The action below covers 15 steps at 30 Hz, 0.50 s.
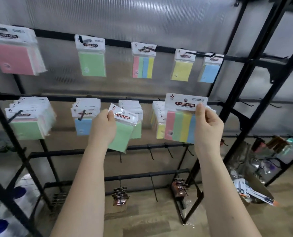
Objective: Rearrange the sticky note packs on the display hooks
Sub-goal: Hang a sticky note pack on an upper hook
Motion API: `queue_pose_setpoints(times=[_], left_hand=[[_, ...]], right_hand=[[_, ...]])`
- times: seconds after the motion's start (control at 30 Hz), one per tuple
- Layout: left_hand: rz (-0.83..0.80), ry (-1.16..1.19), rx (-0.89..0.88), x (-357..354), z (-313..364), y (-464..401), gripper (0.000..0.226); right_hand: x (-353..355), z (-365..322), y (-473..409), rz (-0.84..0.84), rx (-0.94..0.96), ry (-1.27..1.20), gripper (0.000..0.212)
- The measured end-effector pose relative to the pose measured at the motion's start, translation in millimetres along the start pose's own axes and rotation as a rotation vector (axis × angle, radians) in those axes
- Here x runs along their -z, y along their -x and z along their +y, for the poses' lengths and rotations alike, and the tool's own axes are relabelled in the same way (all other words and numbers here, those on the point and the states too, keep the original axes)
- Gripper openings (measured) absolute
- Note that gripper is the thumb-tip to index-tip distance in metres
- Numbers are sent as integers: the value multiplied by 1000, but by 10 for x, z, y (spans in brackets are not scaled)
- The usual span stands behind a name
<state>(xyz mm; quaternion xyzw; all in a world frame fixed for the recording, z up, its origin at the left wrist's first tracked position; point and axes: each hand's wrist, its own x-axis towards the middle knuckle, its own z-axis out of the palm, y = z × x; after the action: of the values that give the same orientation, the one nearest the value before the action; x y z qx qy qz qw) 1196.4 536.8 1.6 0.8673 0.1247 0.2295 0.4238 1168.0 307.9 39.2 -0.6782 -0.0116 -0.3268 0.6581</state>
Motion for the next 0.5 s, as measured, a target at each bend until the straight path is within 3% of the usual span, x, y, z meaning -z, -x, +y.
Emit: queue_pose_setpoints(times=[0.23,0.5], left_hand=[[29,-9,26,-26,116,129,34],[71,-21,15,53,117,-86,37]], right_hand=[[65,87,-216,-80,-174,-185,34],[-251,11,-412,-156,-107,-220,33]])
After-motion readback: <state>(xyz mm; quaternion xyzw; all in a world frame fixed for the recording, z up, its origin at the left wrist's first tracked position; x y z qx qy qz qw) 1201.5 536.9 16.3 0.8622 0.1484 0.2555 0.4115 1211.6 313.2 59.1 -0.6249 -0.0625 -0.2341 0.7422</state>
